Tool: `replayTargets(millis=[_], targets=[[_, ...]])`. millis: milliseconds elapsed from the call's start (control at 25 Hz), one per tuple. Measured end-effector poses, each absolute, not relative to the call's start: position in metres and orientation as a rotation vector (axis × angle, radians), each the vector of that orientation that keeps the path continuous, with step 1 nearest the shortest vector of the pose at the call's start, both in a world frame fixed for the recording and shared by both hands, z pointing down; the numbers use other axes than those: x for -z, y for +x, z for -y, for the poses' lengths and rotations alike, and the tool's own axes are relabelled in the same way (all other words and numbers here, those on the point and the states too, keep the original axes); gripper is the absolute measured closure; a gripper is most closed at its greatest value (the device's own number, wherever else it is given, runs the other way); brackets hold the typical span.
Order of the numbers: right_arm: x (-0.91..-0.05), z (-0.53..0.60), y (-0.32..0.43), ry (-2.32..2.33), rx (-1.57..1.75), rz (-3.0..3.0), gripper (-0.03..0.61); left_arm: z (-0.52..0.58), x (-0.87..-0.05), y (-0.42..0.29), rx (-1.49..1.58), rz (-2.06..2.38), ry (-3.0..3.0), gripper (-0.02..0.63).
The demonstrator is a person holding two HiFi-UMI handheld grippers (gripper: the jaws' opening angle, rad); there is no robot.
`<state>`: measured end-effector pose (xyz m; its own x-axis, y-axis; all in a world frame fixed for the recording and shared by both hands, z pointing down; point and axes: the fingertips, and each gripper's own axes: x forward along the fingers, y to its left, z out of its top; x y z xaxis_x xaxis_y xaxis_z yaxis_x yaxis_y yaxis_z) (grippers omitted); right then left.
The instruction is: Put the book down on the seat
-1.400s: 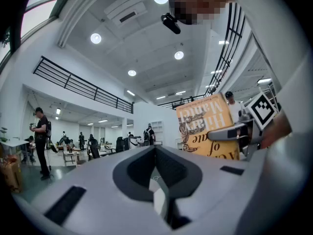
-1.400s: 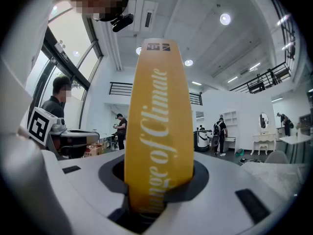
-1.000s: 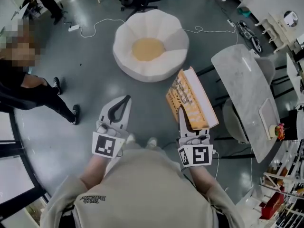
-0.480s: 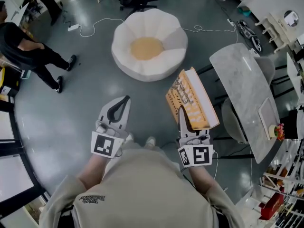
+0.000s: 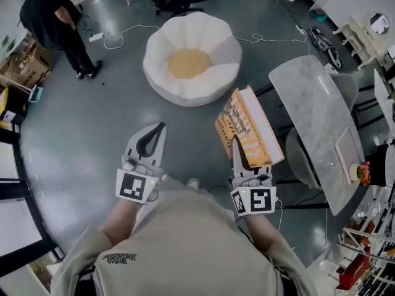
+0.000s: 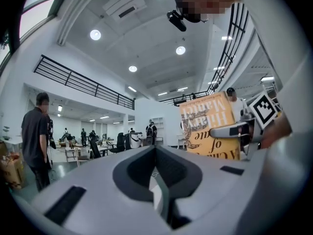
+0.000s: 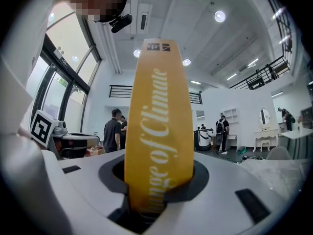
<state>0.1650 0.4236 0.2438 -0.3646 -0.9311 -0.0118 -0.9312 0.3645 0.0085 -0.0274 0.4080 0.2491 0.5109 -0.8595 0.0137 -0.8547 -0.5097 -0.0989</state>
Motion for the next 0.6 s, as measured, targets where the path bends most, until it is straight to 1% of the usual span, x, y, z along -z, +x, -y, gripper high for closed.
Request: replayTargets(millis=[360,600], targets=[[-0.248,-0.418,0.188,-1.734,-0.079,-2.605,0.428,-0.400,-0.252,-0.012,0.079,-1.529,-2.603,0.604],[-0.255,-0.393,0.192,-1.742,-0.093,-2.587,0.428,-0.376,-0.261,-0.012,0.096,-1.510,-2.572,0.604]])
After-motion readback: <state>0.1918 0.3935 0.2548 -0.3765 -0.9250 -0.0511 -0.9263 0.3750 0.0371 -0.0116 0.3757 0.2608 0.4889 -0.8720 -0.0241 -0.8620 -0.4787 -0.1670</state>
